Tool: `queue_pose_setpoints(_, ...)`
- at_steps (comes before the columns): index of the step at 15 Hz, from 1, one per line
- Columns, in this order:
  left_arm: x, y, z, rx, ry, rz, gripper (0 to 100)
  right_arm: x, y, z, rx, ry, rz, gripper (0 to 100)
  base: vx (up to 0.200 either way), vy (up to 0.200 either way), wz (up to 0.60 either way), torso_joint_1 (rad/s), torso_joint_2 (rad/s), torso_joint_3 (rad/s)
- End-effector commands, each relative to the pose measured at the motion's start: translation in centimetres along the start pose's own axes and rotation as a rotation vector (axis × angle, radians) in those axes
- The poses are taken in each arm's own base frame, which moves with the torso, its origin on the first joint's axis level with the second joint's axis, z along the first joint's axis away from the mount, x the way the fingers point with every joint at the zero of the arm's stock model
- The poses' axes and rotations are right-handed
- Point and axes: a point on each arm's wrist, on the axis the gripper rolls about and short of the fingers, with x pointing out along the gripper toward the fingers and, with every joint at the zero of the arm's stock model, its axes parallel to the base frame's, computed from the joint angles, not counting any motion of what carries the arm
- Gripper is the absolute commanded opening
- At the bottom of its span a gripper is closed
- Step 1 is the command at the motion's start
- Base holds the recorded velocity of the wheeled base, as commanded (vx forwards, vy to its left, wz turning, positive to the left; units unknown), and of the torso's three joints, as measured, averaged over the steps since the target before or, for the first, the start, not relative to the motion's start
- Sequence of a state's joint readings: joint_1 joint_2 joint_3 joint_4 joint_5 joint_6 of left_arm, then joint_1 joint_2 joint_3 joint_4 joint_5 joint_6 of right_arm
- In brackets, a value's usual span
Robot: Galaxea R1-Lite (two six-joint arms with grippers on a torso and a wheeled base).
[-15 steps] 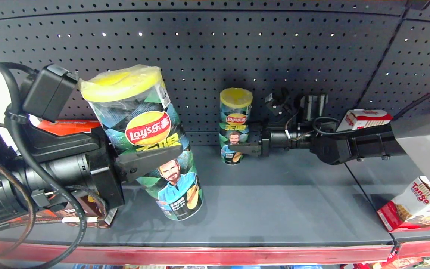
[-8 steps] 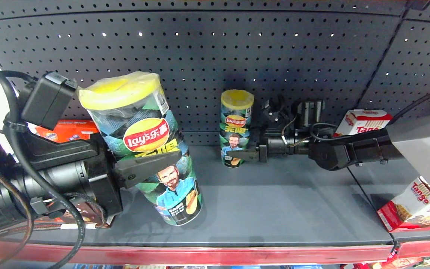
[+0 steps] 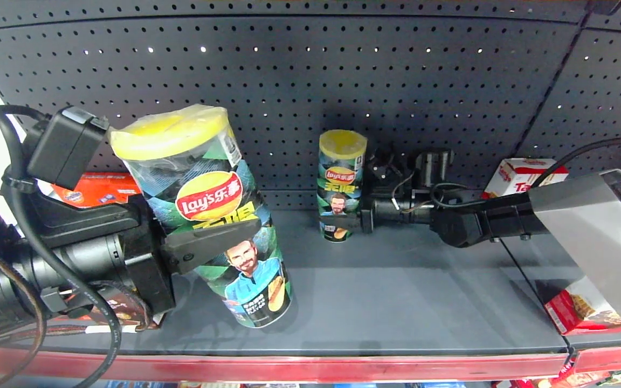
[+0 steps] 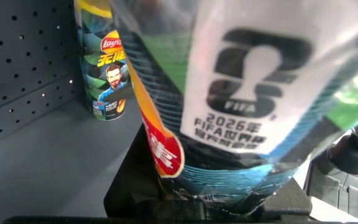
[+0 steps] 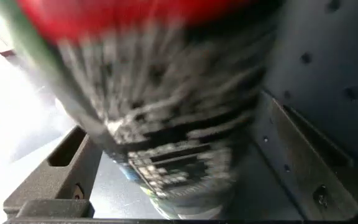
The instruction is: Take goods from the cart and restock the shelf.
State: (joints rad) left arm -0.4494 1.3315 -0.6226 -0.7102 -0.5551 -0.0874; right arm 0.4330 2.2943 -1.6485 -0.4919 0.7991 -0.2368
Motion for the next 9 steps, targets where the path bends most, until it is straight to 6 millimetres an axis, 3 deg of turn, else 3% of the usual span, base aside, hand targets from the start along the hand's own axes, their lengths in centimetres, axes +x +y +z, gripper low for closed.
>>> queue_pose_setpoints(1, 0.00, 0.00, 0.01, -0.001, 0.000, 0.000, 0, 0.67, -0.11, -0.86, 0.008, 0.010, -0.001, 100, 0.000, 0.000, 0.00, 0.000, 0.00, 0.000)
queue_pose_setpoints(3, 0.00, 0.00, 0.01, -0.001, 0.000, 0.000, 0, 0.86, -0.28, -1.03, 0.005, 0.009, -0.009, 100, 0.000, 0.000, 0.00, 0.000, 0.00, 0.000)
queue_pose_setpoints(4, 0.00, 0.00, 0.01, -0.001, 0.000, 0.000, 0, 0.91, -0.41, -1.10, -0.007, -0.004, -0.008, 0, 0.000, 0.000, 0.00, 0.000, 0.00, 0.000)
queue_pose_setpoints(9, -0.11, -0.02, -0.58, -0.010, 0.014, 0.001, 0, 0.30, 0.12, -0.75, -0.019, -0.018, -0.017, 0, 0.000, 0.000, 0.00, 0.000, 0.00, 0.000)
